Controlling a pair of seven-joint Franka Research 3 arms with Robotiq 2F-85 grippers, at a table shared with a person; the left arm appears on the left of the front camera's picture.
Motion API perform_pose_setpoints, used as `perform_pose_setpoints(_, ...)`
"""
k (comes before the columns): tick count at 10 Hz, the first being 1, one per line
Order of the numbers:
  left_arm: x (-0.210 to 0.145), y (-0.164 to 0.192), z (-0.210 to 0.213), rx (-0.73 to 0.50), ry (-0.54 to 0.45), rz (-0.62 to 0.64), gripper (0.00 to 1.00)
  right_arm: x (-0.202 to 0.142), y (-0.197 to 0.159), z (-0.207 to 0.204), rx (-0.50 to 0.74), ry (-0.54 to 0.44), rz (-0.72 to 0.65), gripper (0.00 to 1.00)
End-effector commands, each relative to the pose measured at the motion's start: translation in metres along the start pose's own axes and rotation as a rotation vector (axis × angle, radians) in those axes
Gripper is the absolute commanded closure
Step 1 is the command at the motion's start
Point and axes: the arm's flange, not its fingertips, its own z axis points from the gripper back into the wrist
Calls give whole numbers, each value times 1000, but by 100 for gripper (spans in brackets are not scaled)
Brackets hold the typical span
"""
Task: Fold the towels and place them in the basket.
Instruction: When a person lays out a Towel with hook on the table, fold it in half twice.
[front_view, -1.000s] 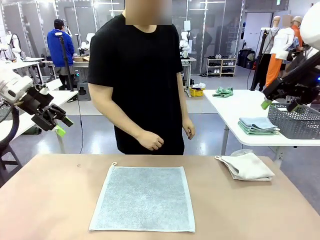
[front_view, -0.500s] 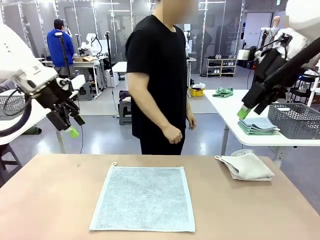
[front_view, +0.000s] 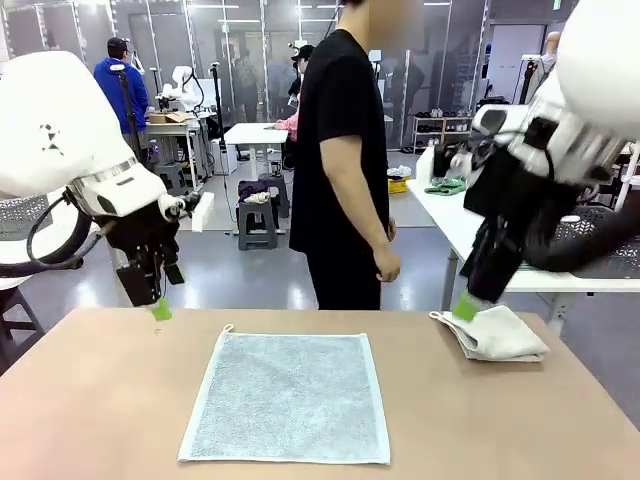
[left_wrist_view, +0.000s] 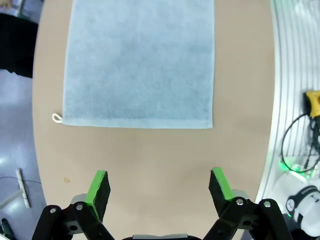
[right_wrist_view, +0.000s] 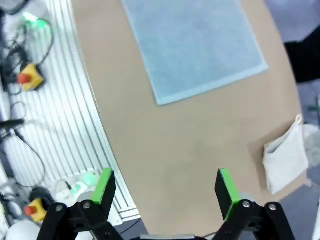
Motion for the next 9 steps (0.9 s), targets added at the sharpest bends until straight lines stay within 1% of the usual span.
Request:
perform_pose_setpoints(1, -5, -17, -3, 43, 50, -1, 0, -4, 15, -16, -28, 9, 104, 0)
perform_pose_setpoints(3, -11, -27, -5, 70, 45, -64, 0, 2, 12, -27, -49, 26, 87, 0)
perform_pose_setpoints(4, -1, -14, -6, 12, 42, -26, 0, 2, 24, -17, -9, 29, 87, 0)
perform_pose_setpoints(9, -5, -18, -8, 12, 39, -35, 0, 2, 22, -20, -17, 27, 93, 0)
